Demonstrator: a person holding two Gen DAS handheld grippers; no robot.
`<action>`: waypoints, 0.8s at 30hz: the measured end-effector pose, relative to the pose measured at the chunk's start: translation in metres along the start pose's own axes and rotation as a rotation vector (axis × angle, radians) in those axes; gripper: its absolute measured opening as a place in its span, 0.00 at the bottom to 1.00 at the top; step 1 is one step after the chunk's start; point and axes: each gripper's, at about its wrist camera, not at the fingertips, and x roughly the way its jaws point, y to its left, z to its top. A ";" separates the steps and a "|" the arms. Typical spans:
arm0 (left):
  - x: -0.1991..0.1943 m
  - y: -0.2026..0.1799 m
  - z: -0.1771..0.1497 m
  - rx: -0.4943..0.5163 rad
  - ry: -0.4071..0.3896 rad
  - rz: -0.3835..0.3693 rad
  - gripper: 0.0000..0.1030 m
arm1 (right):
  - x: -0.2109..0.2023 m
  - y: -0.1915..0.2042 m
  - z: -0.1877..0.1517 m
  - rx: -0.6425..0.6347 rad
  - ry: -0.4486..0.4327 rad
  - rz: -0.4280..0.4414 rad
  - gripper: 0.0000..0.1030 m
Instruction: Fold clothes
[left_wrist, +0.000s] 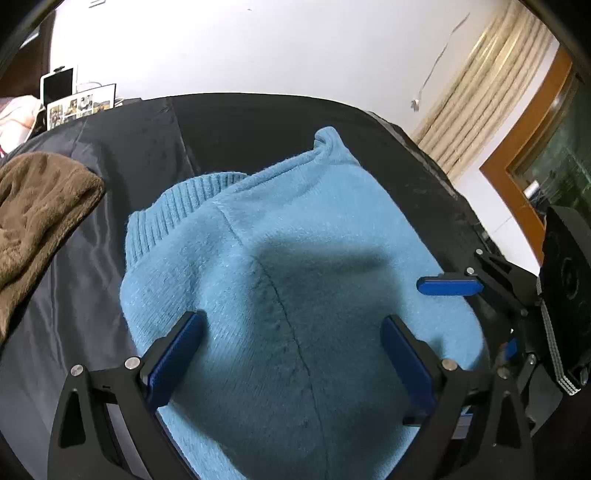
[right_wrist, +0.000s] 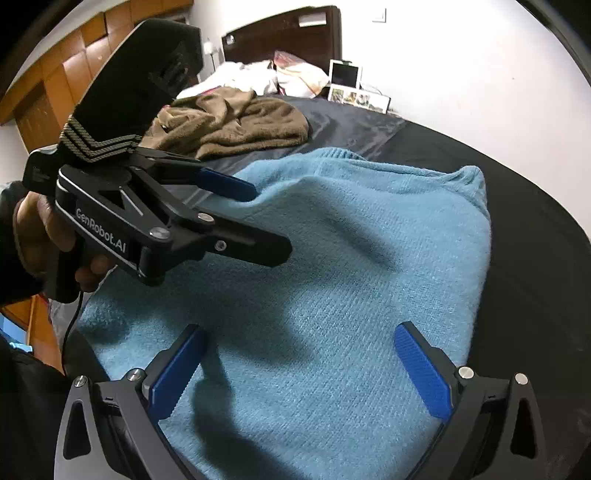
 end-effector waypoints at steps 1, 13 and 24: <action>-0.003 0.002 -0.001 -0.013 -0.004 -0.008 0.95 | -0.004 0.001 0.002 0.009 0.008 -0.006 1.00; -0.025 0.013 -0.030 -0.240 0.005 -0.040 0.99 | -0.010 -0.020 -0.035 0.076 0.027 -0.070 1.00; -0.022 0.013 -0.061 -0.283 0.031 0.039 0.99 | -0.020 -0.021 -0.036 0.062 0.043 -0.066 1.00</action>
